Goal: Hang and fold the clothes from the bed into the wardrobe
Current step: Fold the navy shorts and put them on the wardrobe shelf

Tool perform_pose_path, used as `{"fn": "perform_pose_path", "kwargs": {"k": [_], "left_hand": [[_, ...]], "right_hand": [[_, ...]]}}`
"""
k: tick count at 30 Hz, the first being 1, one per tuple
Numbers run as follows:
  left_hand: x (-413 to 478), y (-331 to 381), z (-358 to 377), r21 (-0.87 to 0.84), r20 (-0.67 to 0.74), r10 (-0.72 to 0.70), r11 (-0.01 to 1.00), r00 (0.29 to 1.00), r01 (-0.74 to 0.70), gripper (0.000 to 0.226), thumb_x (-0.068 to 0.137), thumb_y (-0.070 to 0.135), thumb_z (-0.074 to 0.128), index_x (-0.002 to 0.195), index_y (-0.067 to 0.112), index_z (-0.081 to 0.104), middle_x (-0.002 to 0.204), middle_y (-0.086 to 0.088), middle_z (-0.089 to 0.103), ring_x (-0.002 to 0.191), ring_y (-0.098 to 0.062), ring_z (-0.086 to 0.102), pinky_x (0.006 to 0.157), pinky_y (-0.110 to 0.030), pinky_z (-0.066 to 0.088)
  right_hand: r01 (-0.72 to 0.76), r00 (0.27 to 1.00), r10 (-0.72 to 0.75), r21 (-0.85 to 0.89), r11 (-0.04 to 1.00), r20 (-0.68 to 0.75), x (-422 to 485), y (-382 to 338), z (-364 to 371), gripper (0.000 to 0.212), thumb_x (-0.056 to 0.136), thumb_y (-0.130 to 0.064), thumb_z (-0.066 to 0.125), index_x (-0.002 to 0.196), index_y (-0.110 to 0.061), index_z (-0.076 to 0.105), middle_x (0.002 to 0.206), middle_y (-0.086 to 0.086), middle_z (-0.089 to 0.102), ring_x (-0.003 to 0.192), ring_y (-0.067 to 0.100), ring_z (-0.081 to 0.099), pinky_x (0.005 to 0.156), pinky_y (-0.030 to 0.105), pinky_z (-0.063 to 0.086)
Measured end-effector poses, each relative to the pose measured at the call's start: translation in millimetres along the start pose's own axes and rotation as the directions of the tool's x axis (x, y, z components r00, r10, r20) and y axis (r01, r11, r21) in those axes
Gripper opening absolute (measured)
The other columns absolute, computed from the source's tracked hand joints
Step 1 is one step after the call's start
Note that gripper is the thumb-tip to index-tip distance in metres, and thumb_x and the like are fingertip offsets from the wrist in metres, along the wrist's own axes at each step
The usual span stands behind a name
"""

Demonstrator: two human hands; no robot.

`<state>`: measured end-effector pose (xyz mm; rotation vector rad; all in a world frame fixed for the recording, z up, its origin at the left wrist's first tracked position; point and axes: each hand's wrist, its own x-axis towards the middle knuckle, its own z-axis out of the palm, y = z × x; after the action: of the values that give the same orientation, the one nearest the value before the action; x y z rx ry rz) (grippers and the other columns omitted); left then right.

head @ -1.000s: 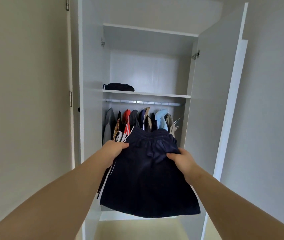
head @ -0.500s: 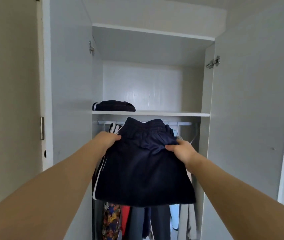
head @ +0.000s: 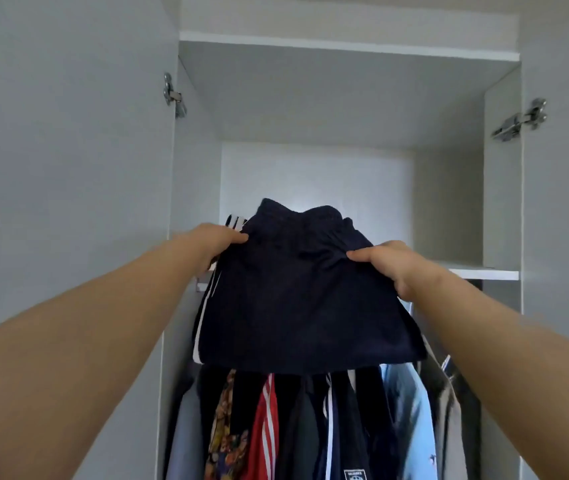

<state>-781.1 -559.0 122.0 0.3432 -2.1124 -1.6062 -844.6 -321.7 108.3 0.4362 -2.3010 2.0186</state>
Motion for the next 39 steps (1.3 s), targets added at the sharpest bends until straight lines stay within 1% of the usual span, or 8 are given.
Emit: {"fn": "perform_pose_path", "kwargs": {"k": [5, 11, 19, 24, 28, 31, 35, 39], "left_hand": [[65, 48, -14, 0.005, -0.055, 0.042, 0.999, 0.998, -0.042, 0.026, 0.091, 0.023, 0.059, 0.069, 0.015, 0.047, 0.066, 0.002, 0.042, 0.053, -0.008, 0.031, 0.029, -0.009, 0.024], [133, 89, -35, 0.055, -0.139, 0.115, 0.993, 0.984, -0.108, 0.038, 0.091, 0.026, 0.059, 0.063, 0.019, 0.034, 0.059, 0.004, 0.026, 0.032, -0.005, 0.019, 0.025, -0.012, 0.011], [192, 116, -57, -0.016, -0.164, 0.235, 0.97, 0.958, -0.241, 0.021, 0.099, 0.025, 0.044, 0.079, 0.017, 0.043, 0.066, 0.001, 0.037, 0.018, -0.001, 0.032, 0.028, -0.014, 0.039], [223, 117, -57, -0.226, -0.087, 0.264, 0.934, 0.961, -0.277, 0.032, 0.103, 0.021, 0.031, 0.133, 0.016, 0.039, 0.117, -0.006, 0.049, 0.062, -0.018, 0.068, 0.054, -0.035, 0.056], [250, 111, -55, -0.396, -0.002, 0.315, 0.871, 0.949, -0.29, 0.043, 0.104, 0.025, 0.022, 0.144, 0.012, 0.023, 0.068, -0.001, 0.056, 0.108, -0.034, 0.06, 0.085, -0.048, 0.045], [265, 105, -55, -0.492, 0.032, 0.371, 0.814, 0.928, -0.308, 0.043, 0.103, 0.024, 0.02, 0.143, 0.01, 0.023, 0.106, -0.01, 0.065, 0.122, -0.035, 0.05, 0.102, -0.051, 0.033], [278, 94, -62, -0.708, 0.032, 0.443, 0.643, 0.896, -0.292, 0.032, 0.092, 0.027, 0.027, 0.108, 0.012, 0.05, 0.106, -0.025, 0.063, 0.115, -0.046, 0.051, 0.109, -0.058, 0.021], [287, 85, -71, -0.776, 0.059, 0.439, 0.585, 0.896, -0.236, 0.052, 0.091, 0.05, 0.041, 0.104, 0.005, 0.063, 0.088, -0.019, 0.069, 0.087, -0.04, 0.068, 0.081, -0.06, 0.047]], "right_hand": [[0.104, 0.995, -0.103, -0.003, 0.995, 0.01, 74, -50, -2, 0.016, 0.081, -0.013, 0.07, 0.091, -0.004, 0.061, 0.075, 0.01, 0.067, 0.057, 0.02, 0.064, 0.039, 0.023, 0.049], [0.269, 0.963, -0.27, -0.036, 0.963, -0.017, 135, -85, 22, 0.01, 0.084, -0.011, 0.067, 0.089, -0.007, 0.059, 0.077, 0.003, 0.062, 0.062, 0.013, 0.058, 0.032, 0.012, 0.041], [0.458, 0.871, -0.48, -0.178, 0.871, -0.109, 195, -125, 63, 0.028, 0.088, -0.008, 0.062, 0.115, -0.004, 0.061, 0.097, 0.005, 0.061, 0.066, 0.01, 0.051, 0.044, 0.006, 0.039], [0.47, 0.858, -0.495, -0.178, 0.865, -0.136, 224, -133, 77, 0.015, 0.09, -0.009, 0.059, 0.105, -0.011, 0.061, 0.067, -0.002, 0.05, 0.053, 0.008, 0.044, 0.026, 0.007, 0.027], [0.395, 0.897, -0.412, -0.127, 0.91, -0.159, 250, -135, 85, 0.013, 0.093, -0.015, 0.055, 0.079, -0.016, 0.053, 0.059, 0.002, 0.037, 0.039, 0.015, 0.039, 0.039, 0.015, 0.034], [0.356, 0.924, -0.363, -0.072, 0.932, -0.12, 270, -133, 94, 0.02, 0.096, -0.021, 0.047, 0.077, -0.018, 0.048, 0.048, 0.005, 0.046, 0.033, 0.016, 0.046, 0.04, 0.019, 0.044], [0.311, 0.948, -0.315, 0.1, 0.945, 0.035, 284, -122, 105, 0.021, 0.101, -0.025, 0.035, 0.098, -0.014, 0.054, 0.062, 0.007, 0.068, 0.054, 0.018, 0.068, 0.041, 0.023, 0.053], [0.181, 0.943, -0.272, 0.393, 0.901, 0.19, 294, -112, 116, 0.026, 0.101, -0.019, 0.034, 0.104, -0.009, 0.057, 0.075, 0.015, 0.069, 0.065, 0.026, 0.069, 0.045, 0.029, 0.056]]}}
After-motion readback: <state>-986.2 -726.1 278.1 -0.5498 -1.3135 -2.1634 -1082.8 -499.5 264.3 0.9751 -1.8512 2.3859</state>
